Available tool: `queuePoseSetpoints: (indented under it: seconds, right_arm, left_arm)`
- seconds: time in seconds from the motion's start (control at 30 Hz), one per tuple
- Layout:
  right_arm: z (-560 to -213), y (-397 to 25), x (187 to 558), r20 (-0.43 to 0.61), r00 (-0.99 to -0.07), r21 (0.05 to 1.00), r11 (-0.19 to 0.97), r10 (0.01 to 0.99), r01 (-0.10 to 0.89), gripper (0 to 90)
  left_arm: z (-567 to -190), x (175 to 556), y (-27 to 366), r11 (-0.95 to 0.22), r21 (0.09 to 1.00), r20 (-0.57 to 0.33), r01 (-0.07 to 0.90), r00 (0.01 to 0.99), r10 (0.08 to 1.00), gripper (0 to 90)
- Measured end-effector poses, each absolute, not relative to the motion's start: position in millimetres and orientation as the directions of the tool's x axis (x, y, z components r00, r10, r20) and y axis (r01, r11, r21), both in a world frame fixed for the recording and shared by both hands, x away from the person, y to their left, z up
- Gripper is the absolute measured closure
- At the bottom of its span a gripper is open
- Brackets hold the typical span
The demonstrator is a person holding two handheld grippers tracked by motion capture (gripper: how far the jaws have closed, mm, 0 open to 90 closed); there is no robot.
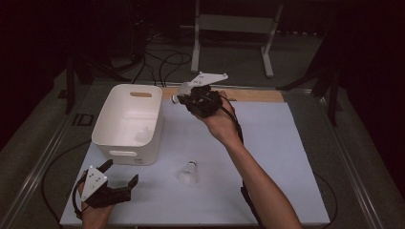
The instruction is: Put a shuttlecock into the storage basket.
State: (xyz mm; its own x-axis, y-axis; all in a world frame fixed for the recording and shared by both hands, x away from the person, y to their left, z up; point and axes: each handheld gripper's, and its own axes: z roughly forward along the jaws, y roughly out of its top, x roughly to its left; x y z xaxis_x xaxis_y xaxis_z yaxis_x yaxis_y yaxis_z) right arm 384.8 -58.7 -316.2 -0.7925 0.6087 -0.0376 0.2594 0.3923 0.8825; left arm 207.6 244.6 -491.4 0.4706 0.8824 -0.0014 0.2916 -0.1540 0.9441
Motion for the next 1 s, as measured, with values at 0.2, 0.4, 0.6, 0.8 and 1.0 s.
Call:
queuePoseSetpoints:
  seconds: [0.2,0.4,0.6,0.8,1.0]
  right_arm:
    - [-316,-53,383,-0.035,-0.8,0.883,0.393,0.598,0.255,89.3]
    - [-316,-46,382,-0.033,-0.806,0.885,0.391,0.591,0.251,89.3]
    - [-314,-40,380,-0.028,-0.813,0.886,0.391,0.582,0.25,89.3]
    - [-313,-32,378,-0.032,-0.823,0.887,0.396,0.567,0.238,89.3]
    - [-314,-24,376,-0.032,-0.831,0.886,0.401,0.555,0.233,89.2]
  left_arm:
    - [-491,207,245,-0.154,0.944,-0.001,0.291,0.47,0.883,0.0]
    - [-491,207,245,-0.154,0.944,-0.001,0.291,0.47,0.883,0.0]
    - [-491,207,245,-0.155,0.944,-0.001,0.293,0.471,0.882,0.0]
    - [-491,207,245,-0.157,0.944,0.001,0.291,0.471,0.882,0.0]
    - [-491,207,246,-0.155,0.944,0.0,0.29,0.471,0.882,0.0]
